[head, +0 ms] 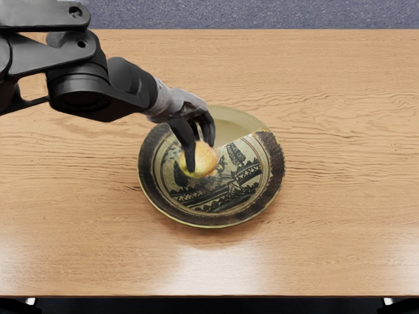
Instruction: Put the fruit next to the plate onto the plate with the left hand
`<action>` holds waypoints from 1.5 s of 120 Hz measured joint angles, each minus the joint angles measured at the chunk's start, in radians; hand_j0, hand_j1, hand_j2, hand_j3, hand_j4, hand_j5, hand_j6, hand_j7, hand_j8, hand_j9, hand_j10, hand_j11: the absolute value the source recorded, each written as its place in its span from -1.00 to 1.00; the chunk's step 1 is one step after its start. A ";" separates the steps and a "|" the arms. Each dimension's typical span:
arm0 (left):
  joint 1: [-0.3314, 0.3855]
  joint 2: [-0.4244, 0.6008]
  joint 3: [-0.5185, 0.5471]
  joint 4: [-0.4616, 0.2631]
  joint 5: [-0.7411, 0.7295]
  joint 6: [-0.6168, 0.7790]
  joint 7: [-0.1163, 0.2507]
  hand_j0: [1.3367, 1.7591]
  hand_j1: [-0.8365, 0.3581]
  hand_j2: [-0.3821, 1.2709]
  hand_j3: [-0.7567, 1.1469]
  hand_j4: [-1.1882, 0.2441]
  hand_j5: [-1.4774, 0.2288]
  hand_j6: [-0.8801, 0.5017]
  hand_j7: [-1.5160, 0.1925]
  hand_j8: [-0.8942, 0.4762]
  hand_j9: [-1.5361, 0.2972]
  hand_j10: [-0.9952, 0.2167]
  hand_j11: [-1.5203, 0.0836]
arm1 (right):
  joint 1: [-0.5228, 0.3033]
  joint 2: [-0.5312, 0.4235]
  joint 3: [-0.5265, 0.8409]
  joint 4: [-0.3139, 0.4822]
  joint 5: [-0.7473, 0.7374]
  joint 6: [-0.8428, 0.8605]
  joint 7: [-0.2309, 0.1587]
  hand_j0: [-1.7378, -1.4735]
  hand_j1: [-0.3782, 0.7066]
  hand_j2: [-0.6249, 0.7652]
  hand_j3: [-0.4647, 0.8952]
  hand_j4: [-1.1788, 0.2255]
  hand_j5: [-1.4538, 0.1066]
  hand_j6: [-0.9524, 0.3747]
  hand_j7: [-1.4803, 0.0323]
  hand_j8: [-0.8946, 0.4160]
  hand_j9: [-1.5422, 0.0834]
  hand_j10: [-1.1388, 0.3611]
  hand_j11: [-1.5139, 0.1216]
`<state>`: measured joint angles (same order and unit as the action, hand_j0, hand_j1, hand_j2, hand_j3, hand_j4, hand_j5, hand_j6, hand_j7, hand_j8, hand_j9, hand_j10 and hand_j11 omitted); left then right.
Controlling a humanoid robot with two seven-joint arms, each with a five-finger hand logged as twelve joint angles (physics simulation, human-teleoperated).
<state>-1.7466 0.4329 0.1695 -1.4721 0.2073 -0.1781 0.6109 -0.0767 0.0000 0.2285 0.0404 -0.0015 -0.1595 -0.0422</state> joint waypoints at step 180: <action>1.070 0.399 -1.144 0.153 0.009 -0.431 -0.233 0.52 0.48 -0.47 -0.20 0.31 0.35 -0.09 0.39 -0.06 0.32 0.23 0.49 | 0.000 0.000 0.000 0.000 0.000 0.000 0.000 -0.40 -0.87 -0.11 -0.32 0.63 0.81 0.38 0.90 0.31 0.84 0.47 0.80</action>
<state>-0.6766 0.8314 -0.9741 -1.3187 0.2162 -0.6094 0.3783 -0.0767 0.0000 0.2285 0.0406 -0.0016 -0.1595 -0.0424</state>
